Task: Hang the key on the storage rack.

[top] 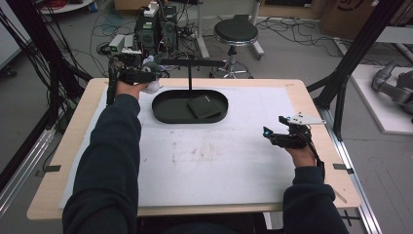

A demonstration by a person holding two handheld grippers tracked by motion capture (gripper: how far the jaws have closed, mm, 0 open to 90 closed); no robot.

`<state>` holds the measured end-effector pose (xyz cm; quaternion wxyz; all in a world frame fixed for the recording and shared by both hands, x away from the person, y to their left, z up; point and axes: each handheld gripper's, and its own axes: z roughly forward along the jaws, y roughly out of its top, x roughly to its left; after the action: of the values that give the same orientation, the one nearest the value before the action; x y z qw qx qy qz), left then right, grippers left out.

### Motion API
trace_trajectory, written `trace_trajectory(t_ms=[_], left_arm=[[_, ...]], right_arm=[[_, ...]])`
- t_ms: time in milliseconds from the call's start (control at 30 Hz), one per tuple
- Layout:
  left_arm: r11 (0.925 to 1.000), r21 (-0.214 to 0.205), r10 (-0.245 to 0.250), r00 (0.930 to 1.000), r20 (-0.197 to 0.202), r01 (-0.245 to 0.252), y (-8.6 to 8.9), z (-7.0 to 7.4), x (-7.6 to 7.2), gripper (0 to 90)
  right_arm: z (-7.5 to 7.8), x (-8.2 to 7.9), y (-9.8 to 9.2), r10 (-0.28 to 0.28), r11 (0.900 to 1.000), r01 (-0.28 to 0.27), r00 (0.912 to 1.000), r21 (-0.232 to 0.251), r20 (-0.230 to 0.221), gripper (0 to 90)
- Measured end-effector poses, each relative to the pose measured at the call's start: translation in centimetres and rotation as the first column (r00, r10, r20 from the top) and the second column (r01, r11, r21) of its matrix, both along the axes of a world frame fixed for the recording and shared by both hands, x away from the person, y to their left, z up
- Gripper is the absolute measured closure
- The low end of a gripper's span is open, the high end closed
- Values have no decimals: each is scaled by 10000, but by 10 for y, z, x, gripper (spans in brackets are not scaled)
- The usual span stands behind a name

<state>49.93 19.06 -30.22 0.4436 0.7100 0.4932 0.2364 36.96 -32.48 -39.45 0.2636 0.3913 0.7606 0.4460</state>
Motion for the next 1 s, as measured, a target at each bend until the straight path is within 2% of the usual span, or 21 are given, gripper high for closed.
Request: trace_trajectory(t_ms=[67,133,167,367,400,467,533,633,700,767,1000], left_arm=[[9997,225,-2,10000,-68,3,0,-5,-1,366],[9975,706,31,9999,-128,-22,-2,-10,-2,366],[9967,814,51,9999,-147,-39,-2,-12,-2,366],[9846,1747,64,9997,-250,-20,-11,-23,-1,366],[9816,1910,77,9996,-260,-26,-12,-25,0,366],[9662,2575,156,9995,-282,-78,-17,-28,0,366],[9535,3013,160,9992,-372,-41,-21,-33,2,366],[9523,3052,193,9988,-450,-47,-25,-37,5,366],[9461,3240,215,9983,-540,-29,-28,-40,6,366],[9443,3289,281,9983,-504,-100,-30,-42,8,364],[9503,3068,653,9974,-304,-529,-34,-50,16,341]], right_arm=[[0,0,0,-4,10000,4,10000,-14,-21,216],[-1,-1,0,9,10000,-9,10000,-1,-51,215],[-1,-1,0,-4,10000,4,10000,-18,-60,215],[-1,0,2,58,9999,-58,10000,-86,-68,215],[-1,0,1,54,10000,-54,10000,-78,-73,215],[-1,0,1,27,10000,-27,9999,-42,-113,216],[-2,-1,1,17,10000,-18,9999,-29,-129,216],[-2,-1,0,12,10000,-13,9999,-23,-166,216],[-2,-1,0,14,10000,-14,9999,-22,-127,216],[-2,-1,0,13,10000,-13,9999,-16,-130,216],[-2,-2,0,15,10000,-15,9998,0,-190,216]])
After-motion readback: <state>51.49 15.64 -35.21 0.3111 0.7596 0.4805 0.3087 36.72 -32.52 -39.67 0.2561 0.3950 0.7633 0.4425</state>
